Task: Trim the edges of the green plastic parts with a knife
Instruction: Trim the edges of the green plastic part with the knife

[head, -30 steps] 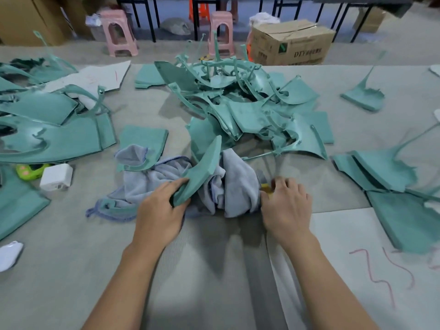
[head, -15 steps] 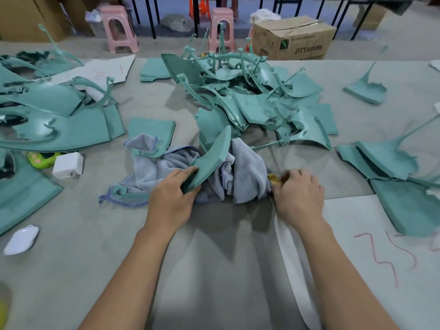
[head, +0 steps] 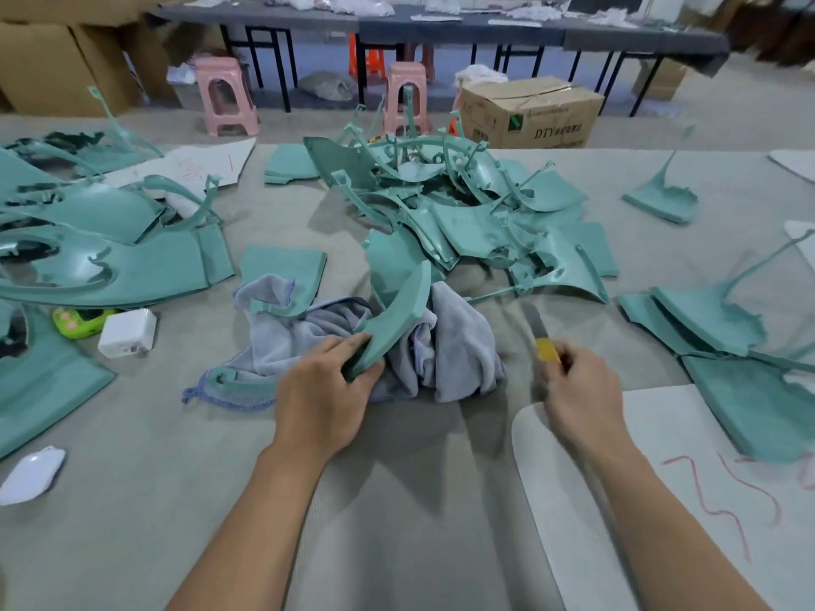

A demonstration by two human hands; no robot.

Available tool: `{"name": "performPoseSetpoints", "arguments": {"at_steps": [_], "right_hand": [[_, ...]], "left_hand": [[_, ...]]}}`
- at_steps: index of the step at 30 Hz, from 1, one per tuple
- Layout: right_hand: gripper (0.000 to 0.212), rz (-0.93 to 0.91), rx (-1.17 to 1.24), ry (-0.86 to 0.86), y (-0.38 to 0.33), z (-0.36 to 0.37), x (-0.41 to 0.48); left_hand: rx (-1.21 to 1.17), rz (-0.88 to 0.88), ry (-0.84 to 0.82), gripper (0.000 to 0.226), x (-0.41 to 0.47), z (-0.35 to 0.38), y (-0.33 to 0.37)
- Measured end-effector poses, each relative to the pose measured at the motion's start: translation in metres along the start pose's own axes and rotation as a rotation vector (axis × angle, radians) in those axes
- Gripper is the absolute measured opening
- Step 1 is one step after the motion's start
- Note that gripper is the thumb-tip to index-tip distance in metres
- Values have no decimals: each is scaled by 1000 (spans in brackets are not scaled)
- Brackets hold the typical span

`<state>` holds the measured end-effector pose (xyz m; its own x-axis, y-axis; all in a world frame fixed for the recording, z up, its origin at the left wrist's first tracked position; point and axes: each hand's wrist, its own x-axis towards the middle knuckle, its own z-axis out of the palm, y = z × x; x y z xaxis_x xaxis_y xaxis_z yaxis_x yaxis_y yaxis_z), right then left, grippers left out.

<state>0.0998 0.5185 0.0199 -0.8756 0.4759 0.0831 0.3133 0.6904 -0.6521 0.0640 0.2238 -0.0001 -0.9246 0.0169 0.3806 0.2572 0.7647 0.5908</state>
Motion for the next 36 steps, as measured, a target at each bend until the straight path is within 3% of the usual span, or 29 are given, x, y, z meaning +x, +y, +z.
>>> {"name": "performPoseSetpoints", "arguments": {"at_steps": [2,5,8,11,15,19,26,31,36], "right_hand": [[15,-26,171,139,-3,-3,-9],[11,-347,231,171,-38,-3,-18],[8,-512,470,17,-76,20,-20],[20,-470,727,-158,-90,44,-21],[38,-355,858,-229,-73,47,-11],[45,-323,963,-334,-75,46,-5],[41,-253,965,-384,-80,53,3],[23,-84,1140,-608,-77,43,9],[29,81,1290,-712,-69,39,17]], "left_hand": [[31,38,105,37,2,0,1],[51,140,183,36,7,5,1],[9,200,87,70,6,12,13],[40,264,99,74,2,12,21],[81,231,69,55,-1,10,26],[132,235,39,59,-4,18,33],[-30,154,71,63,2,24,45],[-184,259,114,52,4,20,40],[-163,328,67,41,5,22,37]]}}
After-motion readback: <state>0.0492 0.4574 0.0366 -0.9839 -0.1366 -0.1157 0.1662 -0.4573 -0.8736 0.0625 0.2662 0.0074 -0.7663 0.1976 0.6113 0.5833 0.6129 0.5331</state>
